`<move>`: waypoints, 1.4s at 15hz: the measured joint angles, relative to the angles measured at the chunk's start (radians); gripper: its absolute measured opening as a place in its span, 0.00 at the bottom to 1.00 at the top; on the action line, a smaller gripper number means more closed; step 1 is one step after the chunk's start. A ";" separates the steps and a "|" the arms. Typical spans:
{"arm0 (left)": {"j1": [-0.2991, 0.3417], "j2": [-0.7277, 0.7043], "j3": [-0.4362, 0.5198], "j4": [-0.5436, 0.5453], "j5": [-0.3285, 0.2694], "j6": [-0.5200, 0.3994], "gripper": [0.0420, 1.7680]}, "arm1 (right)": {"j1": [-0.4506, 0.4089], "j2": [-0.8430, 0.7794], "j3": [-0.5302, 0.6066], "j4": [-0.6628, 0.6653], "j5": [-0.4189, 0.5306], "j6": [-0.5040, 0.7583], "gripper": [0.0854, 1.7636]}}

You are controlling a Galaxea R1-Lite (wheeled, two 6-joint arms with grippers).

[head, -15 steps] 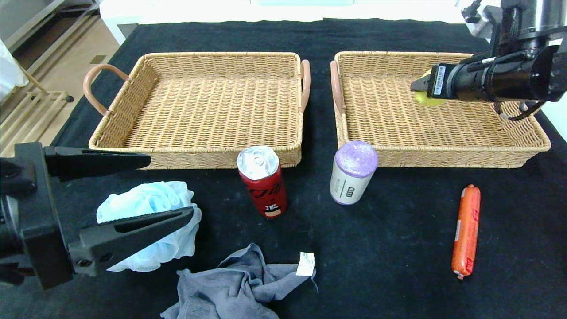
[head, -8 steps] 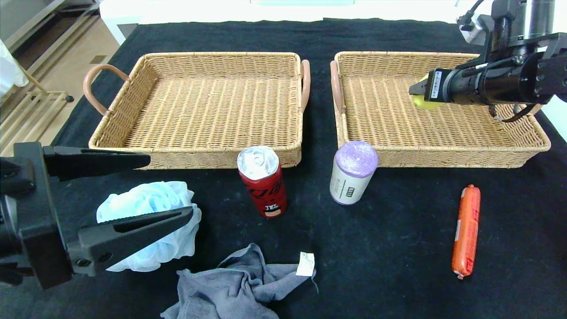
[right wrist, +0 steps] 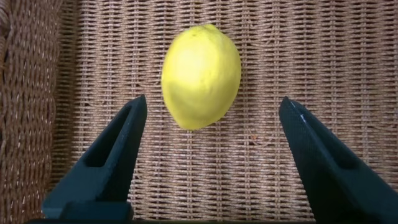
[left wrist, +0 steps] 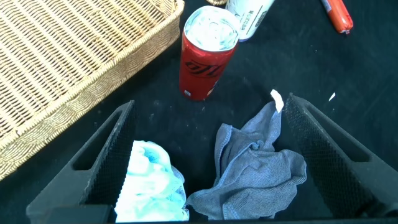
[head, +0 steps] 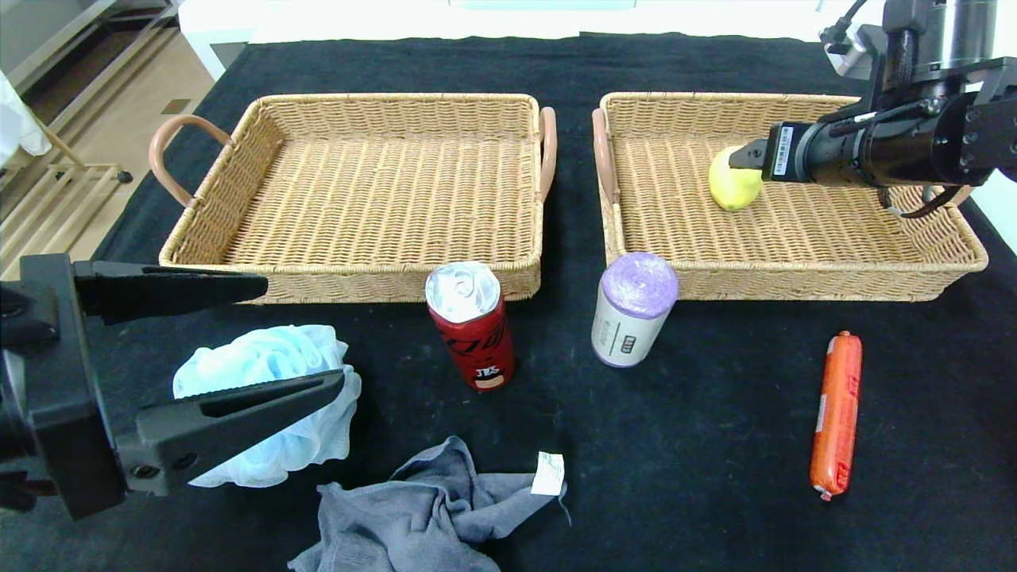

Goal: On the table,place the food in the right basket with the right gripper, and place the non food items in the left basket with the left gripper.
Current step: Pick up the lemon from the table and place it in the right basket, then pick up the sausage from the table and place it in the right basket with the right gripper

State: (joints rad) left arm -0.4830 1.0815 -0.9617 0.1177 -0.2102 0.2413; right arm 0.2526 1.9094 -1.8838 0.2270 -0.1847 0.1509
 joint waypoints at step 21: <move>0.000 -0.004 0.001 0.000 0.003 0.000 0.97 | 0.034 -0.207 0.066 0.358 -0.058 0.087 0.96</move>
State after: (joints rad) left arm -0.4834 1.0774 -0.9611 0.1177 -0.2072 0.2413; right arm 0.2870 1.7021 -1.8183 0.5853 -0.2423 0.2374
